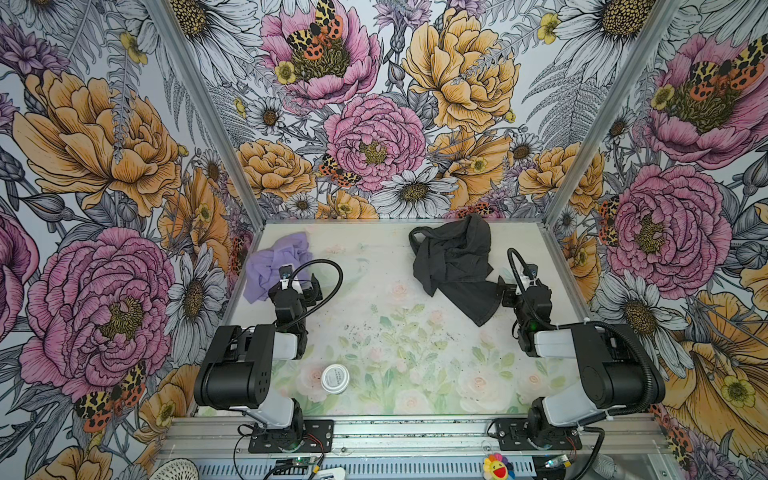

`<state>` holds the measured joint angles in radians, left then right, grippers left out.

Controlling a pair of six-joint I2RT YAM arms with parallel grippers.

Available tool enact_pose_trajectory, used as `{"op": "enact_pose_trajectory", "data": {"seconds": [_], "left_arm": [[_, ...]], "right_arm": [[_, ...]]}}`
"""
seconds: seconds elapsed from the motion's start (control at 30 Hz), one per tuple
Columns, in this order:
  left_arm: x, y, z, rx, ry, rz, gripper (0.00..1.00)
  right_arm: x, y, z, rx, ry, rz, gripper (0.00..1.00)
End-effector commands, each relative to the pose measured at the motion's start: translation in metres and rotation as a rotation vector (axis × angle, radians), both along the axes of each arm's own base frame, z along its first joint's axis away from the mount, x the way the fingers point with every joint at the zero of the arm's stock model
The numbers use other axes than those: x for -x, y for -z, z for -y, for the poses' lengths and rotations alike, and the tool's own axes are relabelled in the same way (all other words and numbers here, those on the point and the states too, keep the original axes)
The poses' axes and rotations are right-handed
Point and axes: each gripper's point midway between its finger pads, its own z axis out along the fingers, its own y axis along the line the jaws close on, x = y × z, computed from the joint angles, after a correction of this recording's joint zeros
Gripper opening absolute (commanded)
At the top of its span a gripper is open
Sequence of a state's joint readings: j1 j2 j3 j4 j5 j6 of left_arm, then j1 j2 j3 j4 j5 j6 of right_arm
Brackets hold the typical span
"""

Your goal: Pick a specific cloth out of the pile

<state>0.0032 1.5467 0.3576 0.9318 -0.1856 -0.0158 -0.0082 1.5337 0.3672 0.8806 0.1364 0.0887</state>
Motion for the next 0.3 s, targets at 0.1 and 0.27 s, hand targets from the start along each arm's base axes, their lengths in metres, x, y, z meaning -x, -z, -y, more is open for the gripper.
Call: {"op": "enact_pose_trajectory", "data": {"seconds": [0.1,0.27], "left_arm": [[-0.0066,-0.0080,0.0092,-0.019,0.039,0.021,0.99],[-0.0062,-0.0085,0.0088,-0.018,0.038,0.024,0.99]], "right_arm": [[-0.0032,-0.0081,0.0066,-0.007,0.032,0.030,1.00],[-0.0031,-0.0079,0.0069,-0.007,0.032,0.029,1.00]]}}
